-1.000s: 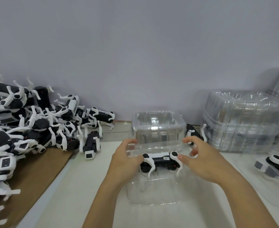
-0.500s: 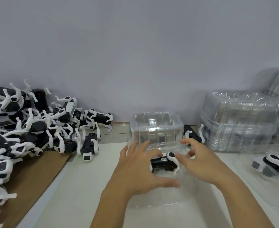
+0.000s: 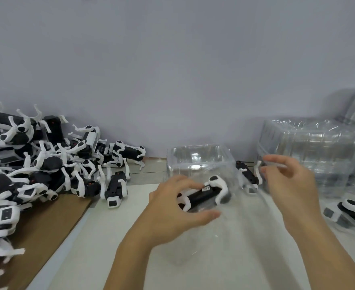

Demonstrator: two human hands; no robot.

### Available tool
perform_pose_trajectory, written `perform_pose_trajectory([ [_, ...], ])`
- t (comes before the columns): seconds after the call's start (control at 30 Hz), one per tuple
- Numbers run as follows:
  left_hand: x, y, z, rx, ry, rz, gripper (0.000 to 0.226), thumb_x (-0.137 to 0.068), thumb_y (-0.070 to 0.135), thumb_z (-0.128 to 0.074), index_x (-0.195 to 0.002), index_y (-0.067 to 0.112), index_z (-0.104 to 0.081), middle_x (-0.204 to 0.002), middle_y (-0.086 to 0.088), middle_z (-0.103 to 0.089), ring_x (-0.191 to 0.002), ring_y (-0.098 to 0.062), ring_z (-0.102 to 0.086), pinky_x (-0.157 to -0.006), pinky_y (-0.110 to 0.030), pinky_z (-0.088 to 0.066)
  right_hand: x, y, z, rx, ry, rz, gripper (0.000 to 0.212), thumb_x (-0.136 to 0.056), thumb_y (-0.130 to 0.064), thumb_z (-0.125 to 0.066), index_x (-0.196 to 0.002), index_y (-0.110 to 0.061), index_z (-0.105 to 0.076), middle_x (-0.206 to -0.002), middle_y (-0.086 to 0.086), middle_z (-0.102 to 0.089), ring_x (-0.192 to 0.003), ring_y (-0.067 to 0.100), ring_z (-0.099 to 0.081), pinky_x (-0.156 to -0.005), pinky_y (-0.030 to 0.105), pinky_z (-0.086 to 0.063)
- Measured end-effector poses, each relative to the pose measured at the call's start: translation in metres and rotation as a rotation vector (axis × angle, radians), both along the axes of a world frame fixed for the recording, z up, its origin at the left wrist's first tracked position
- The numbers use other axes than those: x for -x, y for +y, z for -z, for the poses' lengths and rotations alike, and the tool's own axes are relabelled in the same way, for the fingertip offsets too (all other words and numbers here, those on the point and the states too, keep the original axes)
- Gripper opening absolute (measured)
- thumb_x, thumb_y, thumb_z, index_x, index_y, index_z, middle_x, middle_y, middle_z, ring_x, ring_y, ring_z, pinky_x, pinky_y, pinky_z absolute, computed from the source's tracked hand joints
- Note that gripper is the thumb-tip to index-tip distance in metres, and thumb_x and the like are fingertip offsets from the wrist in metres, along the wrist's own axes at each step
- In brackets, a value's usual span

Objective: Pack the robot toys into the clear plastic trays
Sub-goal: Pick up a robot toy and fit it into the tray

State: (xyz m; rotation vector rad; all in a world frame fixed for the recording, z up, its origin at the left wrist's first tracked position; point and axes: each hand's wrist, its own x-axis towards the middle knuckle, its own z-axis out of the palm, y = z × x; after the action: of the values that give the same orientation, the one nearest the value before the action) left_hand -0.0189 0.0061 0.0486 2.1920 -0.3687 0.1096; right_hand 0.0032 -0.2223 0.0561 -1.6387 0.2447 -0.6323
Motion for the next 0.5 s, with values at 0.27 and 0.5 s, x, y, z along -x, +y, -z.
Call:
perform_pose_trajectory([
  [0.27, 0.005, -0.001, -0.02, 0.868, 0.066, -0.058, 0.049, -0.061, 0.069, -0.069, -0.096, 0.037, -0.077, -0.102, 0.008, -0.076, -0.092, -0.008, -0.071, -0.08, -0.035, -0.045, 0.011, 0.035, -0.014, 0.06, -0.236, -0.327, 0.022, -0.091, -0.008, -0.064, -0.091, -0.029, -0.071, -0.08, 0.0, -0.073, -0.068, 0.011, -0.067, -0.061, 0.018, -0.05],
  [0.5, 0.003, 0.004, -0.01, 1.348, 0.321, -0.138, 0.075, -0.06, 0.082, -0.062, -0.108, 0.026, -0.077, -0.114, -0.012, -0.073, -0.105, -0.038, -0.07, -0.088, -0.056, -0.056, 0.02, 0.076, -0.016, 0.232, -0.305, -0.541, 0.02, -0.082, -0.013, -0.079, -0.09, -0.031, -0.074, -0.08, -0.007, -0.069, -0.072, 0.014, -0.068, -0.064, 0.02, -0.053],
])
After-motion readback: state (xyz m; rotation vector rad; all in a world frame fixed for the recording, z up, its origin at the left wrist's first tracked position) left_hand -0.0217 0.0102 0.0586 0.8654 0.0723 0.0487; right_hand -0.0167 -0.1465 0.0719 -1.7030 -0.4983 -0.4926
